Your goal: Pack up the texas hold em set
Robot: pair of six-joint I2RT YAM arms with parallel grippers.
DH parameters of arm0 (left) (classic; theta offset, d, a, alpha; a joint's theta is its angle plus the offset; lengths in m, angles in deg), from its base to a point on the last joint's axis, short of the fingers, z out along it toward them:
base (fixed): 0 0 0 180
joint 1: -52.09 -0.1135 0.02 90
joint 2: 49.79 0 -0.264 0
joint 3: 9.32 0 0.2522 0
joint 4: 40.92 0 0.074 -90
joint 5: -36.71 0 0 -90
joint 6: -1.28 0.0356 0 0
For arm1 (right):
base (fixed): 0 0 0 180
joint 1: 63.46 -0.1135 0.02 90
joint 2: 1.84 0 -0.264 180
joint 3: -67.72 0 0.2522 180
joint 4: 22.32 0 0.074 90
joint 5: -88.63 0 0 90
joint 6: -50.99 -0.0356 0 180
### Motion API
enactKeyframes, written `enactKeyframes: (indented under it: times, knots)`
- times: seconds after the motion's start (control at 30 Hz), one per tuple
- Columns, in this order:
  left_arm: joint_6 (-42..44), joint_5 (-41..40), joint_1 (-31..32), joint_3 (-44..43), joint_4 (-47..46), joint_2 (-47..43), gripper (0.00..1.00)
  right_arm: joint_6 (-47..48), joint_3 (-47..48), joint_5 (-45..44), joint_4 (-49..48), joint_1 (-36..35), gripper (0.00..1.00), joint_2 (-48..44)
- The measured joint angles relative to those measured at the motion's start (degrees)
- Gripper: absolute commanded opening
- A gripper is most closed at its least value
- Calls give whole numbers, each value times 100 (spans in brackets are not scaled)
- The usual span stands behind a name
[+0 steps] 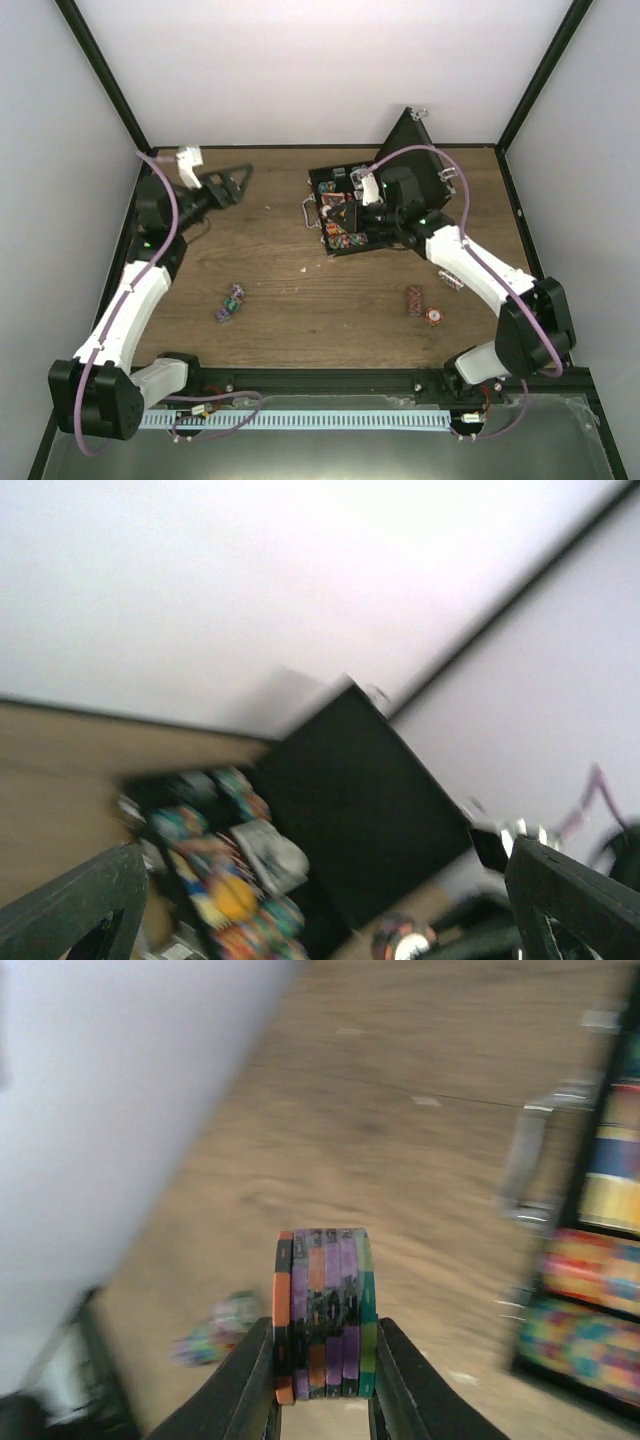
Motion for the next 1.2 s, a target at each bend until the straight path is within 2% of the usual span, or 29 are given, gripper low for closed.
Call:
enactKeyframes:
  times: [0.1,0.2,0.33,0.53,0.73,1.2]
  knots:
    - [863,-994,-317,-942,1207,0,100,444,323,-1270,844,116,11,485]
    - [1543,-1858,-435,-1384,1864,-46,100,704,411,-2341,1261,214,12,1019]
    - [2227,-2758,-433,-1331,2350,-225,100,916,411,-3167,1641,356,13,1519]
    - [2815,-3630,-435,-831,2422,-544,100,1244,501,-4054,1779,590,14,1860]
    - [3073,-3928,-435,-638,2441,-535,100,1558,570,-4197,1681,734,15,1965]
    - [3480,-4590,-435,-470,2479,-763,100,2238,850,-3659,1523,745,16,2389]
